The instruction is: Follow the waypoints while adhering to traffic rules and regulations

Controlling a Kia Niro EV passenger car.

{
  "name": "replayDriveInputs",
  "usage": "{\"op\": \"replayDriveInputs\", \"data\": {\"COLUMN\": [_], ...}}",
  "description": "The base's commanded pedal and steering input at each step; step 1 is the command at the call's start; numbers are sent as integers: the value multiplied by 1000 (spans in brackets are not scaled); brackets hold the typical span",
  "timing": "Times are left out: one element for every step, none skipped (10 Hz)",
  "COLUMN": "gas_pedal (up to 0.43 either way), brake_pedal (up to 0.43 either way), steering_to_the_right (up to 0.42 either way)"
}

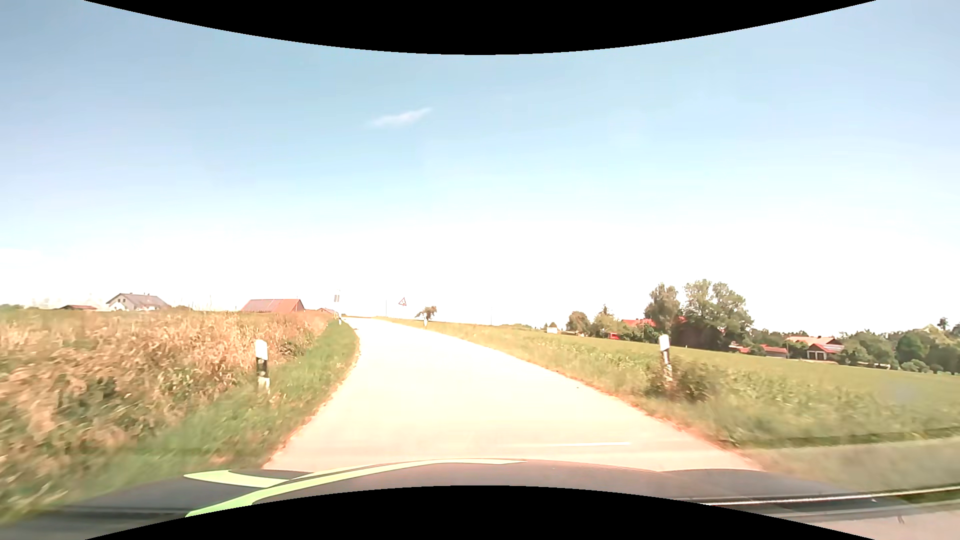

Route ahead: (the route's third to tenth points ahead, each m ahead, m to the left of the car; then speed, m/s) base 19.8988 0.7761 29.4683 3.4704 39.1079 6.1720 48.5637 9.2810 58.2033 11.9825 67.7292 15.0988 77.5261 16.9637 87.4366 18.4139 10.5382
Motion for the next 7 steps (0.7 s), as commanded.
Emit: {"op": "replayDriveInputs", "data": {"gas_pedal": [358, 350, 350, 339, 339, 339, 331], "brake_pedal": [0, 0, 0, 0, 0, 0, 0], "steering_to_the_right": [-59, -60, -60, -62, -63, -64, -64]}}
